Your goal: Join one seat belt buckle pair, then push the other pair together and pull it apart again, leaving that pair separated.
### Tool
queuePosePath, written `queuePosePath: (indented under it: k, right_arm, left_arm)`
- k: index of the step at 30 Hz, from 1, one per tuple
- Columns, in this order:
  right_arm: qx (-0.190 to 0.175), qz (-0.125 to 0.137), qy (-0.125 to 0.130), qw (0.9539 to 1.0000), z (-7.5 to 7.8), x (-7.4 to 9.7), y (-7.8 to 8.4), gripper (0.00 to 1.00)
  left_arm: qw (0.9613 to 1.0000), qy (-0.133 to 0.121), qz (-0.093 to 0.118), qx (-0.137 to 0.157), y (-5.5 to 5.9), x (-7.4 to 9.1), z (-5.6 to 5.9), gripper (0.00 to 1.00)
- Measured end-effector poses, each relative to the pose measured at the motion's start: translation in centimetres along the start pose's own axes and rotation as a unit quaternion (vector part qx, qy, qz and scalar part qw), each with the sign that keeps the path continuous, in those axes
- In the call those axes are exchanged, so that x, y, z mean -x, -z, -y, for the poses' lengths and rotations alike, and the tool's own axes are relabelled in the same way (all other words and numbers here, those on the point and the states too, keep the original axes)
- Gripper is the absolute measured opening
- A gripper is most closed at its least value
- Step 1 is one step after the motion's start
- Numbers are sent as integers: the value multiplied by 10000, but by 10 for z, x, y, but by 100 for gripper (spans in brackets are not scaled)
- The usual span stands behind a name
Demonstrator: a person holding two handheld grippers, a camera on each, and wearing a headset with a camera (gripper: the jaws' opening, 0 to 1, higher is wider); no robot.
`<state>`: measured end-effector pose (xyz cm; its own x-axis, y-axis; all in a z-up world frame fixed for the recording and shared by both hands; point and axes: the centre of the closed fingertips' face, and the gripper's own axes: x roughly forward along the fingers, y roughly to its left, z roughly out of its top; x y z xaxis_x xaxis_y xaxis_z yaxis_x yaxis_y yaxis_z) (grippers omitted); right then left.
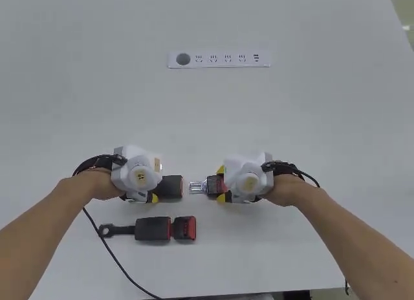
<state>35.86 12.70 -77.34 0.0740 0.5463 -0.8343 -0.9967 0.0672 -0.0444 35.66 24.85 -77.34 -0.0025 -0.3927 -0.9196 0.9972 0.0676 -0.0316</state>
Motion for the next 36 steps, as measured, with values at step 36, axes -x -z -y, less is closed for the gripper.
queuePosePath:
  k: [36]
  right_arm:
    - [-12, -226, 44, 9997, 3, 26, 39, 31]
  left_arm:
    - [9999, -1, 95, -40, 1, 0, -1, 33]
